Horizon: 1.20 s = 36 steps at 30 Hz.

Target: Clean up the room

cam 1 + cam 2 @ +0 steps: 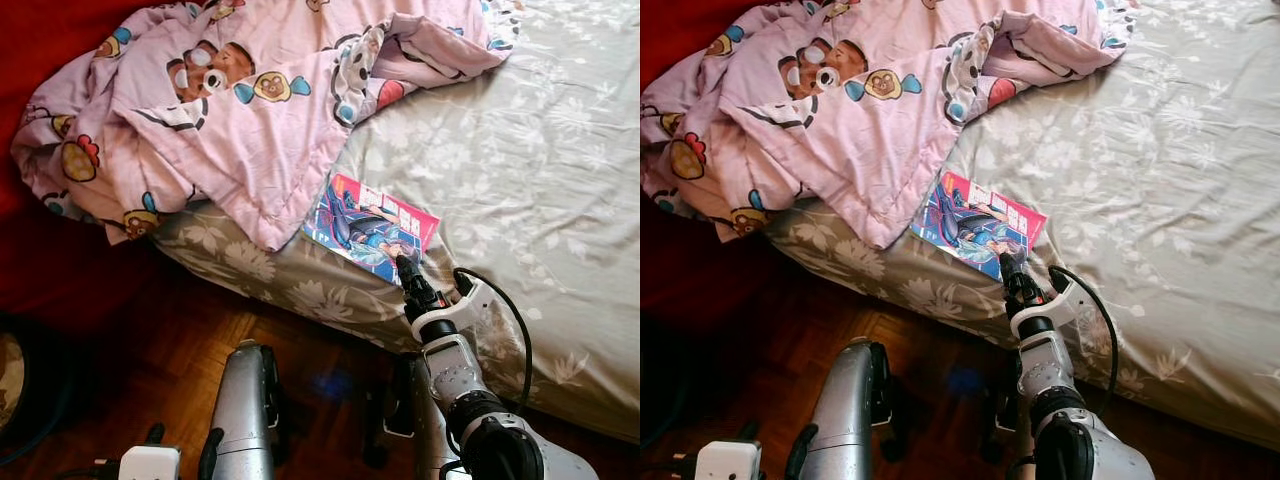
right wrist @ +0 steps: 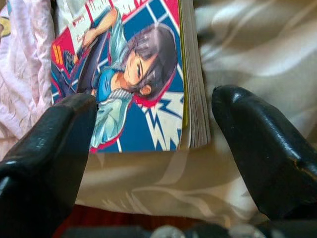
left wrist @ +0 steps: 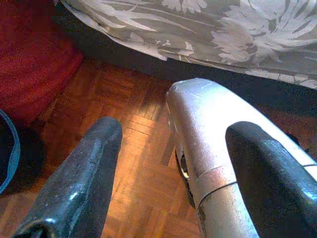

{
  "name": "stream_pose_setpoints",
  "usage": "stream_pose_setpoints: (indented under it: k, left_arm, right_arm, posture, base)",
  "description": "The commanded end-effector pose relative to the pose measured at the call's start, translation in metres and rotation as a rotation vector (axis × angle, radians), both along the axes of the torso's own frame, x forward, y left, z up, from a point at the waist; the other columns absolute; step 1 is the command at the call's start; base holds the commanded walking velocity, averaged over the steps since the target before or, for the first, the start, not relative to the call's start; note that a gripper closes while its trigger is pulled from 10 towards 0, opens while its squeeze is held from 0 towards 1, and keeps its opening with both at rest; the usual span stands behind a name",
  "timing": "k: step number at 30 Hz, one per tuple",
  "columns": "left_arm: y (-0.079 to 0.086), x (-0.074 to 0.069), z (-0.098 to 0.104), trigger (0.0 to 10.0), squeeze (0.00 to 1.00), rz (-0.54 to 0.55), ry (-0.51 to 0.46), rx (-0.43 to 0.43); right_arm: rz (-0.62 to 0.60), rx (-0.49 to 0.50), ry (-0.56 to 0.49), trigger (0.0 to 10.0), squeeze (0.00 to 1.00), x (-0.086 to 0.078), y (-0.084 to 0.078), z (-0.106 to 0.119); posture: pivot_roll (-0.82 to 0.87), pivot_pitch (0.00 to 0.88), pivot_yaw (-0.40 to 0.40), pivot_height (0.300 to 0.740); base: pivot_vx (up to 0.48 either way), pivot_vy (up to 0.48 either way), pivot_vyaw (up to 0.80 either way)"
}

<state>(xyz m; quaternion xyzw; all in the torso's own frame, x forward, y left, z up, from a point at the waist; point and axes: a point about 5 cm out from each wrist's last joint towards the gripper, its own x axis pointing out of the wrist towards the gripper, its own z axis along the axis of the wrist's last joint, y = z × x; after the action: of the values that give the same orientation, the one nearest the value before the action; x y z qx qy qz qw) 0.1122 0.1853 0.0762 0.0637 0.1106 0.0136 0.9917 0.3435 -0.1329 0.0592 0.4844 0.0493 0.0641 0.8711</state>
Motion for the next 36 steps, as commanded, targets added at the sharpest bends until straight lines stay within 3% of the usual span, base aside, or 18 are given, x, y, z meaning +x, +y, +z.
stream_pose_setpoints:
  k: [1,6,14,21,22,23,24,36]
  left_arm:
    - [0.003,-0.010,-0.003,10.0,0.00,0.001,0.042,0.015]
    - [0.001,-0.014,-0.002,10.0,0.00,-0.006,0.051,0.014]
    - [0.000,-0.021,0.001,10.0,0.00,-0.016,0.065,0.021]
    - [0.001,-0.021,0.004,10.0,0.00,-0.016,0.061,0.030]
    - [0.002,-0.021,0.004,10.0,0.00,-0.016,0.062,0.031]
    - [0.002,-0.022,0.004,10.0,0.00,-0.016,0.063,0.031]
    - [0.002,-0.022,0.004,10.0,0.00,-0.016,0.064,0.032]
    - [0.000,-0.014,-0.003,10.0,0.00,-0.030,0.057,0.047]
  right_arm:
    - [0.035,0.031,0.072,10.0,0.00,-0.012,0.007,-0.018]
    - [0.077,0.089,0.101,10.0,0.00,-0.015,0.013,-0.021]
    - [0.131,0.077,0.199,10.0,0.00,-0.020,0.026,-0.030]
    - [0.139,0.100,0.165,10.0,0.00,-0.012,0.035,-0.019]
    - [0.134,0.110,0.147,4.3,0.00,-0.008,0.036,-0.014]
    - [0.132,0.112,0.143,4.3,0.00,-0.007,0.036,-0.013]
    - [0.130,0.119,0.134,0.0,0.00,-0.006,0.036,-0.011]
    - [0.057,0.127,0.142,0.0,0.00,-0.010,0.019,-0.018]
  posture:
    - [0.31,0.520,0.050,0.589]
    - [0.31,0.527,0.056,0.589]
    - [0.32,0.531,0.067,0.589]
    - [0.34,0.530,0.074,0.589]
    - [0.34,0.524,0.073,0.589]
    - [0.34,0.524,0.073,0.589]
    - [0.34,0.524,0.073,0.589]
    - [0.32,0.494,0.061,0.589]
  base:
    - [0.000,0.000,0.00]
    - [0.000,0.000,0.00]
    - [0.000,0.000,0.00]
    - [0.000,0.000,0.00]
    - [0.000,0.000,0.00]
    - [0.000,0.000,0.00]
    - [0.000,0.000,0.00]
    - [0.000,0.000,0.00]
